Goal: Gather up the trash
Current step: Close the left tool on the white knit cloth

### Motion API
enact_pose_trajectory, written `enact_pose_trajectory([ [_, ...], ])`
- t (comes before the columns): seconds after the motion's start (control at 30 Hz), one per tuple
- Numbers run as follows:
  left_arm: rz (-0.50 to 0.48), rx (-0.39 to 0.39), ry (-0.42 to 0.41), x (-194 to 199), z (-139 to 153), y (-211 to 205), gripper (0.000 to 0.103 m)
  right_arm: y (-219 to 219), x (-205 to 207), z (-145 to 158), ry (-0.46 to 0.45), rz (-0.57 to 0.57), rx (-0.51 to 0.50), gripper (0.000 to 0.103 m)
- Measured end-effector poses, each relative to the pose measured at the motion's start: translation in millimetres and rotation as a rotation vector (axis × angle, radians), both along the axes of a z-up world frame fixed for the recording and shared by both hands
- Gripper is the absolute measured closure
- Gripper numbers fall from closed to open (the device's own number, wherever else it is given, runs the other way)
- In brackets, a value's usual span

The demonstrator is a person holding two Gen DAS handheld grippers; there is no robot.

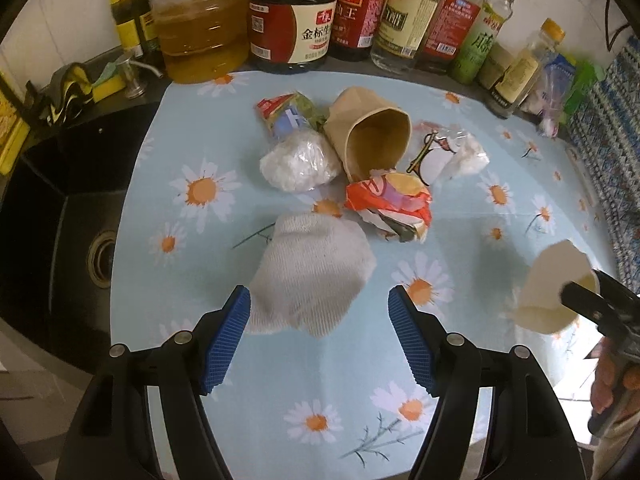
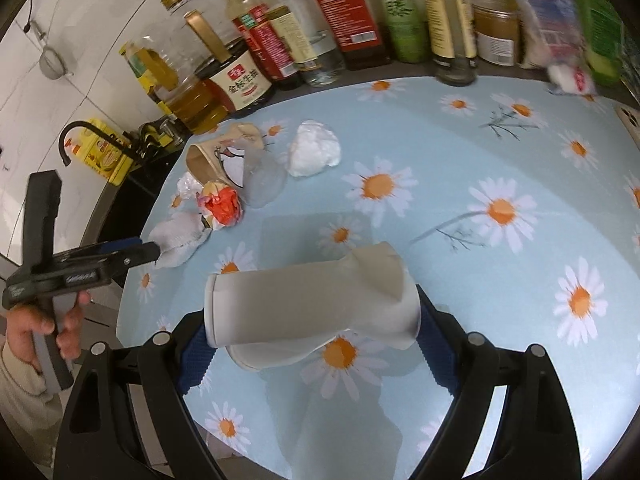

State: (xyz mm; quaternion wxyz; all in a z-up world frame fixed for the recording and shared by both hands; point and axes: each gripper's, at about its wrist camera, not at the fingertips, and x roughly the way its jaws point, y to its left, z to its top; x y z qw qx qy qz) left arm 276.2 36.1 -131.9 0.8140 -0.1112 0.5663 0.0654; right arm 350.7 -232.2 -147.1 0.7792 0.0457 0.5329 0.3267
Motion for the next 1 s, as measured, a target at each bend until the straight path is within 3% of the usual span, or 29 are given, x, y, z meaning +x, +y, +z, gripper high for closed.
enact_pose_trajectory([
  [0.43, -0.01, 0.038, 0.05, 22.6, -22.6, 4.1, 0.035, -25.6, -9.2, 3.9, 0.011, -0.084, 0.001, 0.017],
  [0.47, -0.009, 0.035, 0.05, 22.2, -24.4, 4.3, 0.037, -26.3, -9.7, 4.3, 0.011, -0.085, 0.004, 0.017],
  [0.53, -0.015, 0.029, 0.056, 21.5, -26.7, 3.2, 0.05, -26.3, -11.6, 5.0, 0.004, -0.084, 0.001, 0.017],
  [0.77, -0.034, 0.023, 0.028, 10.1, -23.5, 1.2, 0.066, -20.3, -19.2, 7.2, 0.001, -0.074, 0.002, 0.017],
  [1.0, -0.023, 0.0, -0.018, -9.7, -8.0, 4.5, 0.069, -10.1, -30.3, 12.4, -0.009, -0.064, -0.005, 0.017],
])
